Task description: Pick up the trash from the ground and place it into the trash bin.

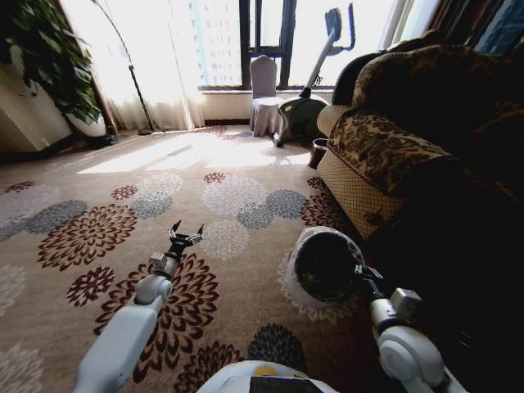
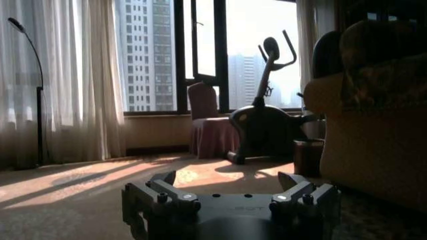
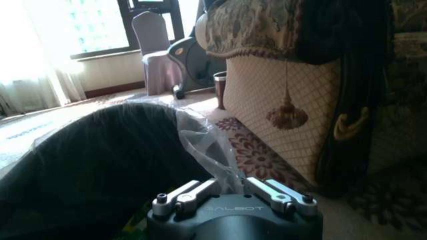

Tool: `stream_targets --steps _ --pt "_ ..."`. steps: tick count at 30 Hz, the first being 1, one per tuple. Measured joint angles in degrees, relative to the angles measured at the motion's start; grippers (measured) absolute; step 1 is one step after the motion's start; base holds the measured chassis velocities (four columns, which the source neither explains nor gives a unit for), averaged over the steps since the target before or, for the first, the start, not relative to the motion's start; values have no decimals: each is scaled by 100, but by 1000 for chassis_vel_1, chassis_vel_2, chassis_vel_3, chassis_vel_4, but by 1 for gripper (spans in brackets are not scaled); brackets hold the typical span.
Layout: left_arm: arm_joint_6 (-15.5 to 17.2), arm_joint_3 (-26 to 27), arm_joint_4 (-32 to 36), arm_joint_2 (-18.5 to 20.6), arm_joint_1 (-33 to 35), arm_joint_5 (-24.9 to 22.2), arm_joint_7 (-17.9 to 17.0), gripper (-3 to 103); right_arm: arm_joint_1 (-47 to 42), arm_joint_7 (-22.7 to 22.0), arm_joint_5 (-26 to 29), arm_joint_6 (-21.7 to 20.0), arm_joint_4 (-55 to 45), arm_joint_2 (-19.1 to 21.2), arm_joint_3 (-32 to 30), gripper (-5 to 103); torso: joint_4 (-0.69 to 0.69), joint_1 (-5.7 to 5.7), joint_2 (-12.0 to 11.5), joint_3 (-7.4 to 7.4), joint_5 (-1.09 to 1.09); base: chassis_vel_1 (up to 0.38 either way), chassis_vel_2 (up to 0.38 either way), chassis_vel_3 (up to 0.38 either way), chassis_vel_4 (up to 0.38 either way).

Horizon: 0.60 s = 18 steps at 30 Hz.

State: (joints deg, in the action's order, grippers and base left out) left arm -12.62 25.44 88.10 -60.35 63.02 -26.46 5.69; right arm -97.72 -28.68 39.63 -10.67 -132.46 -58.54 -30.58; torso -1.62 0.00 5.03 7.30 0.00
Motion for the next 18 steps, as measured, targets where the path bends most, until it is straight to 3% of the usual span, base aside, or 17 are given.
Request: stream_targets --steps 10,18 --pt "-24 -307 -306 -187 -343 153 76 100 -616 217 -711 319 -335 -400 32 0 3 0 0 0 0 -156 -219 147 210" --pt "-53 -656 -709 -227 -619 314 187 100 -716 263 -841 367 -402 -518 62 0 -3 0 -1 0 -3 123 -105 -119 108"
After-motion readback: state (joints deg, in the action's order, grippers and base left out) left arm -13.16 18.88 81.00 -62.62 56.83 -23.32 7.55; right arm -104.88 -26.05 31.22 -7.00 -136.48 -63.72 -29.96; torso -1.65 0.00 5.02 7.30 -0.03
